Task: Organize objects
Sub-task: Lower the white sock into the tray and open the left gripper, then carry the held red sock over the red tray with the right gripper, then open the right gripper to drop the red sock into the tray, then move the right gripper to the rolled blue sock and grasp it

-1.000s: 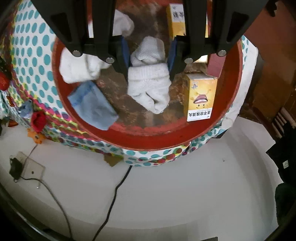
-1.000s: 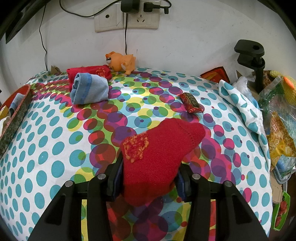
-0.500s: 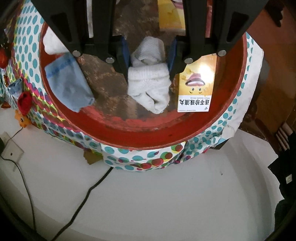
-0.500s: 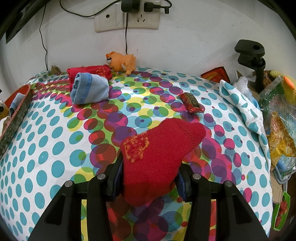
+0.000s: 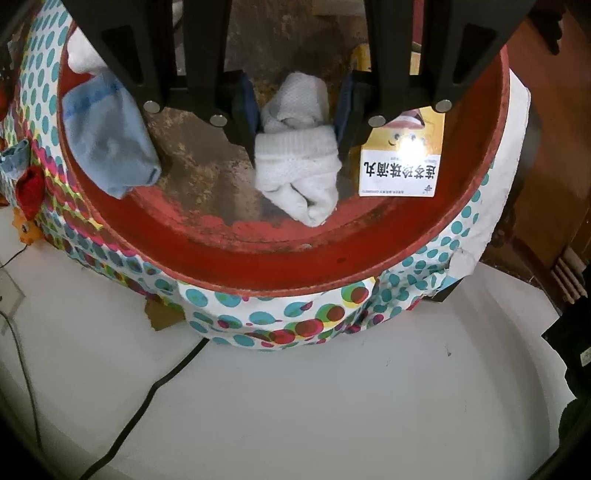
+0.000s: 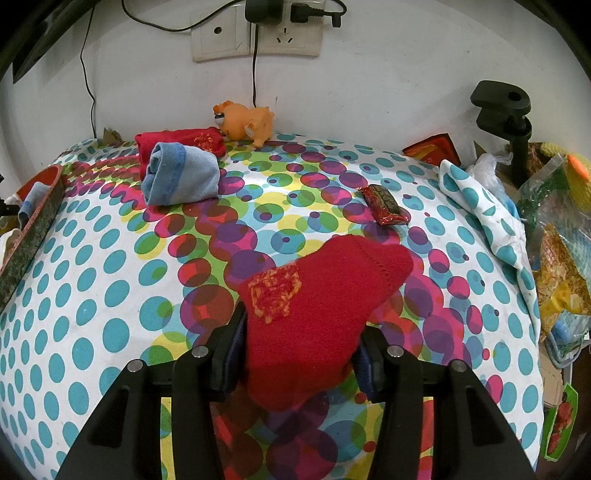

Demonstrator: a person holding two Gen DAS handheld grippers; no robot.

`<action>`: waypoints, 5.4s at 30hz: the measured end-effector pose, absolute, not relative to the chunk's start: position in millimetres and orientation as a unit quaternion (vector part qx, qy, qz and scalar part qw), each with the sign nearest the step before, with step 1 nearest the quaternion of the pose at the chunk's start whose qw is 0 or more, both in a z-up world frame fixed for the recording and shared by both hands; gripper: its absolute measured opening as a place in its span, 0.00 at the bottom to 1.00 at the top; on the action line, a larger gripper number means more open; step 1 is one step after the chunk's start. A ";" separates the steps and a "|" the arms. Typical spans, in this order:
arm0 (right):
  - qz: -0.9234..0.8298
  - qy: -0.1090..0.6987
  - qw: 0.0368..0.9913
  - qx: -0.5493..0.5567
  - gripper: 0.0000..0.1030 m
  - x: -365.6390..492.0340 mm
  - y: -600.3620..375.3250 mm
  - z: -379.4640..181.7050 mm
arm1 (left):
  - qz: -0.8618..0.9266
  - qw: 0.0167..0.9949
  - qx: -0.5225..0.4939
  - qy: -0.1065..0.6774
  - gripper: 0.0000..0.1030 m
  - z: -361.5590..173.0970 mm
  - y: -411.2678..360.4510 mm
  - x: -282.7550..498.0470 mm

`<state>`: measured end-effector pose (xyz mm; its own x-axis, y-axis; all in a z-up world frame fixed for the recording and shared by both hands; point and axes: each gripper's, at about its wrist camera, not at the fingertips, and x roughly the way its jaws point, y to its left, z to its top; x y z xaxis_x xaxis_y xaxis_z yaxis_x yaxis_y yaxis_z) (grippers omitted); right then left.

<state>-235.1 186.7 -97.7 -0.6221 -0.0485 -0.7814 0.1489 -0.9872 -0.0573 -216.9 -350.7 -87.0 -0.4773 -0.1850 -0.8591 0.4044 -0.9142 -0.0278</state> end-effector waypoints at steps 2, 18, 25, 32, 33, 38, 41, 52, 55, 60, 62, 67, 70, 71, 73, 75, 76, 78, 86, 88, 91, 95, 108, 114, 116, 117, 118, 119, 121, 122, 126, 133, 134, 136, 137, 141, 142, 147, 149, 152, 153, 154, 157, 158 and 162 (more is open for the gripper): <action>-0.899 0.058 0.055 0.431 0.47 -234.7 186.4 -97.8 | -0.850 0.174 0.484 0.111 0.36 -89.3 -351.8 -219.1; -0.899 0.058 0.054 0.431 0.47 -235.2 185.6 -97.4 | -0.843 0.192 0.486 0.125 0.50 -84.5 -357.4 -212.3; -0.899 0.059 0.053 0.431 0.47 -234.8 184.9 -97.7 | -0.850 0.186 0.474 0.136 0.50 -74.1 -351.1 -196.2; -0.899 0.059 0.053 0.431 0.47 -234.5 184.4 -98.2 | -0.869 0.173 0.444 0.133 0.50 -58.5 -326.9 -160.3; -0.899 0.058 0.053 0.431 0.47 -234.5 184.4 -98.1 | -0.878 0.166 0.430 0.128 0.50 -52.8 -319.2 -149.7; -0.899 0.058 0.053 0.431 0.47 -234.8 184.0 -97.9 | -0.901 0.164 0.394 0.076 0.50 -34.4 -281.7 -110.2; -0.899 0.059 0.052 0.431 0.47 -234.8 183.3 -97.8 | -0.909 0.158 0.380 0.065 0.50 -32.5 -265.1 -84.6; -0.899 0.059 0.052 0.431 0.47 -234.8 183.0 -98.0 | -0.919 0.175 0.351 0.042 0.50 -44.7 -248.2 -23.9; -0.899 0.060 0.051 0.431 0.47 -235.0 183.5 -98.1 | -0.921 0.170 0.347 0.041 0.50 -47.5 -247.4 -20.8; -0.899 0.061 0.051 0.431 0.47 -235.0 183.0 -98.3 | -0.915 0.161 0.365 0.054 0.50 -57.7 -247.8 -22.5; -0.899 0.061 0.050 0.431 0.47 -235.1 183.4 -98.2 | -0.918 0.158 0.361 0.052 0.50 -56.4 -245.9 -21.6; -0.899 0.059 0.052 0.431 0.47 -235.3 184.1 -98.0 | -0.919 0.169 0.354 0.033 0.50 -55.4 -242.0 -20.9; -0.899 0.060 0.052 0.431 0.47 -235.5 184.8 -98.0 | -0.919 0.168 0.354 0.032 0.50 -55.9 -242.0 -21.3; -0.899 0.060 0.052 0.431 0.47 -235.5 184.7 -98.0 | -0.920 0.163 0.355 0.041 0.50 -55.8 -243.5 -21.5; -0.899 0.063 0.050 0.430 0.47 -235.3 183.8 -97.8 | -0.919 0.156 0.358 0.058 0.50 -56.8 -247.2 -21.7; -0.900 0.070 0.045 0.428 0.47 -235.1 182.6 -97.4 | -0.918 0.159 0.358 0.066 0.50 -57.1 -250.4 -21.4; -0.900 0.071 0.042 0.428 0.46 -235.4 181.9 -97.3 | -0.918 0.160 0.357 0.068 0.50 -56.6 -251.9 -21.0; -0.900 0.066 0.037 0.429 0.45 -235.7 182.0 -96.9 | -0.919 0.166 0.352 0.066 0.50 -54.9 -252.7 -20.2; -0.908 0.057 0.038 0.414 0.41 -230.2 174.4 -78.3 | -0.921 0.171 0.346 0.054 0.50 -52.5 -251.5 -19.5; -0.908 0.050 0.053 0.413 0.41 -228.6 168.3 -71.6 | -0.921 0.171 0.345 0.055 0.50 -51.7 -252.0 -19.4; -0.908 0.061 0.077 0.408 0.41 -223.1 147.9 -63.2 | -0.920 0.171 0.348 0.061 0.50 -52.3 -254.0 -19.4; -0.906 0.071 0.116 0.402 0.41 -212.5 110.2 -54.0 | -0.919 0.170 0.349 0.071 0.50 -51.9 -257.8 -18.9; -0.882 0.109 0.244 0.388 0.41 -177.4 -26.4 -35.0 | -0.918 0.183 0.341 0.089 0.50 -48.6 -271.2 -13.8; -0.874 0.120 0.281 0.378 0.41 -168.6 -78.9 -27.0 | -0.919 0.191 0.332 0.094 0.50 -45.7 -276.2 -11.8; -0.871 0.125 0.289 0.377 0.42 -167.7 -94.7 -26.5 | -0.919 0.188 0.332 0.100 0.50 -45.8 -278.3 -11.6; -0.870 0.127 0.292 0.377 0.42 -169.3 -101.1 -27.0 | -0.919 0.191 0.331 0.102 0.50 -45.5 -279.5 -11.1; -0.869 0.127 0.293 0.378 0.42 -170.1 -106.7 -27.2 | -0.919 0.192 0.329 0.104 0.50 -45.0 -280.2 -10.4; -0.868 0.127 0.295 0.379 0.42 -171.0 -112.7 -28.0 | -0.919 0.190 0.327 0.106 0.50 -44.4 -281.1 -9.9; -0.865 0.132 0.299 0.382 0.42 -173.7 -125.2 -30.7 | -0.919 0.192 0.327 0.107 0.50 -44.3 -282.6 -10.0; -0.863 0.137 0.300 0.382 0.42 -174.9 -131.1 -32.4 | -0.919 0.194 0.327 0.108 0.50 -44.4 -283.2 -9.8; -0.856 0.153 0.303 0.389 0.42 -180.1 -151.6 -39.9 | -0.917 0.192 0.330 0.114 0.50 -45.8 -285.4 -10.5; -0.851 0.166 0.300 0.397 0.42 -191.5 -171.8 -51.5 | -0.917 0.189 0.332 0.116 0.50 -46.3 -286.8 -10.8; -0.851 0.167 0.299 0.398 0.42 -192.8 -173.3 -52.7 | -0.917 0.189 0.332 0.116 0.50 -46.7 -287.1 -11.2; -0.850 0.169 0.298 0.399 0.42 -196.4 -177.1 -55.5 | -0.917 0.186 0.333 0.119 0.50 -47.4 -287.9 -11.8; -0.850 0.170 0.298 0.401 0.42 -198.0 -178.6 -56.5 | -0.917 0.187 0.333 0.119 0.50 -47.6 -288.3 -12.0; -0.848 0.167 0.295 0.406 0.43 -203.6 -181.0 -60.3 | -0.916 0.184 0.336 0.120 0.50 -48.9 -288.3 -13.3; -0.849 0.165 0.294 0.406 0.44 -204.0 -180.5 -60.7 | -0.916 0.182 0.338 0.120 0.50 -49.2 -288.2 -14.0; -0.854 0.163 0.295 0.397 0.47 -199.7 -178.4 -58.4 | -0.916 0.181 0.336 0.121 0.50 -49.7 -287.4 -13.7; -0.855 0.164 0.294 0.394 0.50 -197.6 -177.6 -57.5 | -0.915 0.179 0.339 0.123 0.50 -50.5 -287.1 -14.4; -0.857 0.163 0.294 0.390 0.55 -194.2 -174.7 -55.9 | -0.915 0.177 0.341 0.122 0.50 -51.3 -286.6 -14.9; -0.858 0.161 0.294 0.388 0.57 -193.0 -172.5 -54.9 | -0.915 0.176 0.342 0.120 0.50 -51.7 -285.6 -15.4; -0.859 0.159 0.294 0.388 0.57 -192.2 -170.8 -54.1 | -0.915 0.178 0.342 0.118 0.50 -51.7 -284.8 -15.6; -0.863 0.152 0.294 0.382 0.64 -188.9 -163.4 -49.7 | -0.916 0.173 0.343 0.116 0.50 -52.1 -282.9 -16.4; -0.865 0.149 0.294 0.380 0.66 -188.2 -160.7 -47.9 | -0.915 0.173 0.344 0.116 0.50 -52.5 -282.4 -16.6; -0.871 0.140 0.292 0.370 0.68 -183.4 -145.5 -40.3 | -0.916 0.171 0.345 0.114 0.50 -52.8 -281.5 -16.4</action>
